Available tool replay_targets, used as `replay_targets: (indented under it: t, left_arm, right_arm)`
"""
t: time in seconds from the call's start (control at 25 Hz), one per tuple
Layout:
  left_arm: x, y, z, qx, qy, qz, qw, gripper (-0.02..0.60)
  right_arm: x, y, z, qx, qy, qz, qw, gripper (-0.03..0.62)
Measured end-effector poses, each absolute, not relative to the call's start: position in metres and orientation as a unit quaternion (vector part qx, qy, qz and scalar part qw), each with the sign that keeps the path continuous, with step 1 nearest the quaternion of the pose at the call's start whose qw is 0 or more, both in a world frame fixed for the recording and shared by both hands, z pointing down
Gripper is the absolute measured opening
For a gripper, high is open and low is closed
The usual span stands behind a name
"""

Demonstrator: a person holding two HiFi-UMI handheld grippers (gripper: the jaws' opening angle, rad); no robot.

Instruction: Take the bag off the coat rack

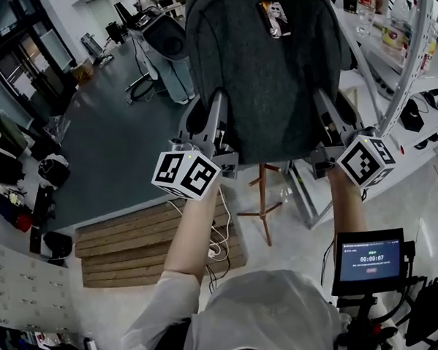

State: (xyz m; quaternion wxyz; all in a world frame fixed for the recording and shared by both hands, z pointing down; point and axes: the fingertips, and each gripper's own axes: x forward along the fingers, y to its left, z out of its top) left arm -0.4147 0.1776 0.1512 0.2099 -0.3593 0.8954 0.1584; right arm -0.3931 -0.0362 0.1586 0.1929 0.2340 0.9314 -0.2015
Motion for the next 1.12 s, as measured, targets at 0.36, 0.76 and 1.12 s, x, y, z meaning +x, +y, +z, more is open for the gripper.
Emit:
replay_targets:
  t: [0.36,0.76,1.12]
  left_arm:
    - [-0.396,0.172,0.143,-0.362,0.893,0.152,0.220,0.097]
    - [-0.293,0.164,0.099,-0.403,0.867,0.160,0.247,0.097]
    - [-0.291,0.103,0.098,-0.482,0.827,0.181,0.228,0.097]
  right_arm:
    - [-0.376,-0.041,0.154,0.235,0.927,-0.209,0.203,0.170]
    - [-0.259,-0.047,0.107,0.206,0.931,-0.183,0.239,0.170]
    - [-0.219,-0.098,0.108,0.115,0.947,-0.162,0.253,0.170]
